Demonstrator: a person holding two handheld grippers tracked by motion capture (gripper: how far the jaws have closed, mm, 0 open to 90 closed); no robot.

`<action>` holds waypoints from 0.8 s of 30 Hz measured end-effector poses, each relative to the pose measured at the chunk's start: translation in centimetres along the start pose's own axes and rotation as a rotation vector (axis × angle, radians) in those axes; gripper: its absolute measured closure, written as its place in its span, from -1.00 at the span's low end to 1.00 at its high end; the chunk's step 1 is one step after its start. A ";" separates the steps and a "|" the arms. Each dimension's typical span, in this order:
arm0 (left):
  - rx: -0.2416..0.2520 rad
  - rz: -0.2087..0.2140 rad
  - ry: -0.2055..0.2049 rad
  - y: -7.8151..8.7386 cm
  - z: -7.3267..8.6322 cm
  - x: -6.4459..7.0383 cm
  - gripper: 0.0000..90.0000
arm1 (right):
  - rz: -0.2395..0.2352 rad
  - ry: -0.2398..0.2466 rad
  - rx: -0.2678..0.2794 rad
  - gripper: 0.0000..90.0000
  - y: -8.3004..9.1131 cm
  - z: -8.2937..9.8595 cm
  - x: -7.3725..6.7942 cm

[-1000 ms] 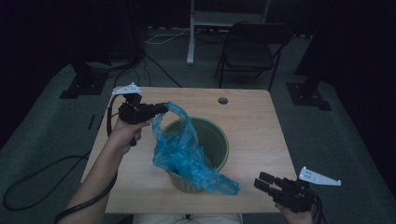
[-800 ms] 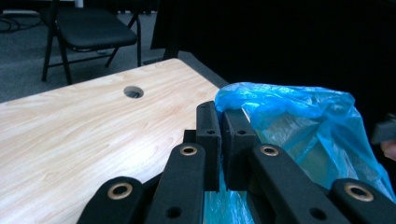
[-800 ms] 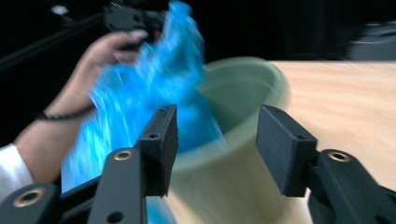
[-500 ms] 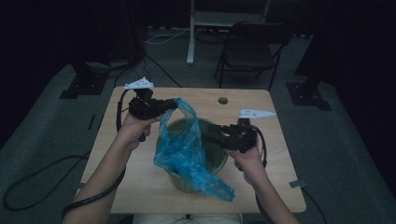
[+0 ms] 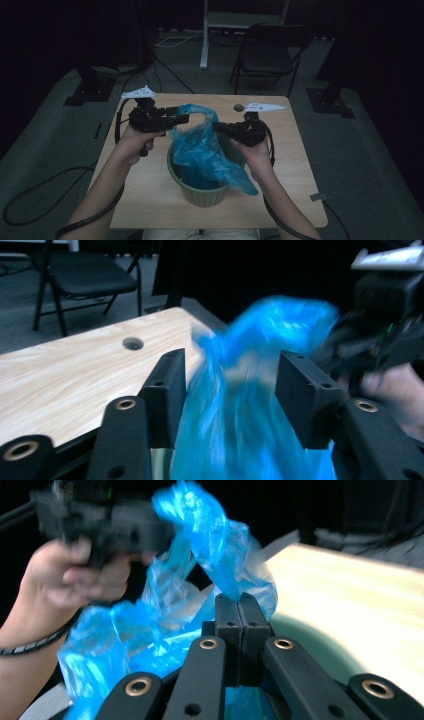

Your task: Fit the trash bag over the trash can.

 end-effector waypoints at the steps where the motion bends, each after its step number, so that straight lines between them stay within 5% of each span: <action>1: -0.005 -0.006 0.003 0.2 0.1 0.0 -0.06 | 0.004 0.002 0.014 1.00 0.4 -0.2 0.0; 7: -0.007 0.042 0.023 0.6 1.1 0.0 -0.11 | 0.033 -0.001 0.086 1.00 2.5 -1.4 0.2; 11: -0.025 0.082 0.078 -0.7 1.4 -0.2 -0.11 | 0.040 0.000 0.101 0.99 2.8 -1.4 0.2; 15: -0.053 0.116 0.085 -2.6 1.4 0.2 -0.09 | 0.029 0.009 0.100 0.97 2.6 -1.3 -0.2; 17: -0.050 0.148 0.080 -3.2 1.5 0.6 0.10 | 0.031 0.011 0.103 0.96 2.6 -1.3 -0.3; 22: -0.023 0.137 0.028 -2.3 1.7 0.8 0.97 | 0.052 0.008 0.119 0.96 3.4 -1.2 0.3; 24: -0.016 0.123 0.013 -1.5 1.9 0.5 1.00 | 0.065 0.004 0.128 0.96 4.1 -1.1 0.7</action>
Point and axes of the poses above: each handheld gripper's, and its own axes: y roughly backward along the jaws, z roughly out of its underside, x roughly to its right, the point moved 1 cm from there along -y, roughly forward along the jaws, and after that the axes turned 11 degrees about -y, right-handed, at the moved point
